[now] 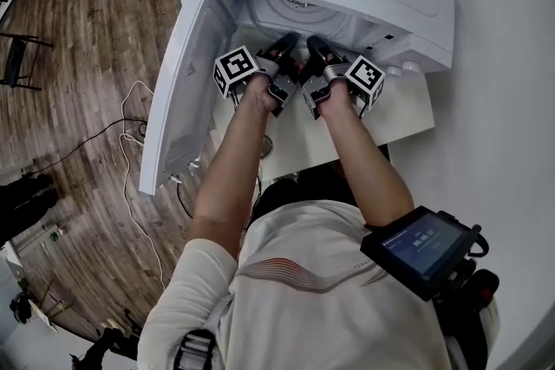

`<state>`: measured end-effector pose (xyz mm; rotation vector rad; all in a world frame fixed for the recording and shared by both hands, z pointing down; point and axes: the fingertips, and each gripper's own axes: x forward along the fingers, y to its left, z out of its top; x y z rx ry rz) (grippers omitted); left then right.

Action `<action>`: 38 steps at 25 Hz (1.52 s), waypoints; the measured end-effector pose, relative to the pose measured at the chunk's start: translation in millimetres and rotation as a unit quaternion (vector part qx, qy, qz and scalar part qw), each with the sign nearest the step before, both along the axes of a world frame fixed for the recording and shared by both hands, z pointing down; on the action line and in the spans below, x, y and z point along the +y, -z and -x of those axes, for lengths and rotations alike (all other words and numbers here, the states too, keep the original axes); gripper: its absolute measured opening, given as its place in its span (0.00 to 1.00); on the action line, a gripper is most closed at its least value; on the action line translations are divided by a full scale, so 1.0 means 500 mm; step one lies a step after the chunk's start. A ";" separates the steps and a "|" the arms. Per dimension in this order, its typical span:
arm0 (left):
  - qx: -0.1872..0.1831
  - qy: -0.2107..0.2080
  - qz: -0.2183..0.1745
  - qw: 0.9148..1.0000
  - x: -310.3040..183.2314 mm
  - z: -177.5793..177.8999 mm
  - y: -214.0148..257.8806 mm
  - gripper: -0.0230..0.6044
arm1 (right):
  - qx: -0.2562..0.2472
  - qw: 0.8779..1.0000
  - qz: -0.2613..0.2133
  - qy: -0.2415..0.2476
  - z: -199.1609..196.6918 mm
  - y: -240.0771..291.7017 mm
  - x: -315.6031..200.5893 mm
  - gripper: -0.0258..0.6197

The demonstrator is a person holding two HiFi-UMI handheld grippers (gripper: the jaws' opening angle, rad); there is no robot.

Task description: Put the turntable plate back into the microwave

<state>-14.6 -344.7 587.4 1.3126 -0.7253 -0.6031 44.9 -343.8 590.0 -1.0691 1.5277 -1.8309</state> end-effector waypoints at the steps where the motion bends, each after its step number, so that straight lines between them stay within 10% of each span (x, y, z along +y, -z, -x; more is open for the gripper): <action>1: 0.000 0.000 -0.002 1.000 0.003 -0.001 -0.002 0.14 | 0.000 1.000 -0.003 0.002 -0.001 -0.001 0.002 0.09; 15: -0.008 -0.016 -0.030 0.999 0.029 -0.010 -0.001 0.23 | -0.010 0.999 -0.035 0.031 0.011 -0.013 0.029 0.15; 23: -0.072 -0.044 -0.076 0.994 0.123 -0.032 0.058 0.23 | 0.042 0.994 -0.065 0.074 0.013 0.042 0.125 0.16; 32: -0.190 -0.069 -0.206 0.957 0.193 -0.035 0.218 0.07 | 0.122 0.978 -0.160 0.061 -0.027 0.185 0.195 0.05; 38: -0.279 -0.075 -0.287 0.914 0.300 -0.019 0.346 0.05 | 0.194 0.953 -0.227 0.050 -0.068 0.313 0.299 0.05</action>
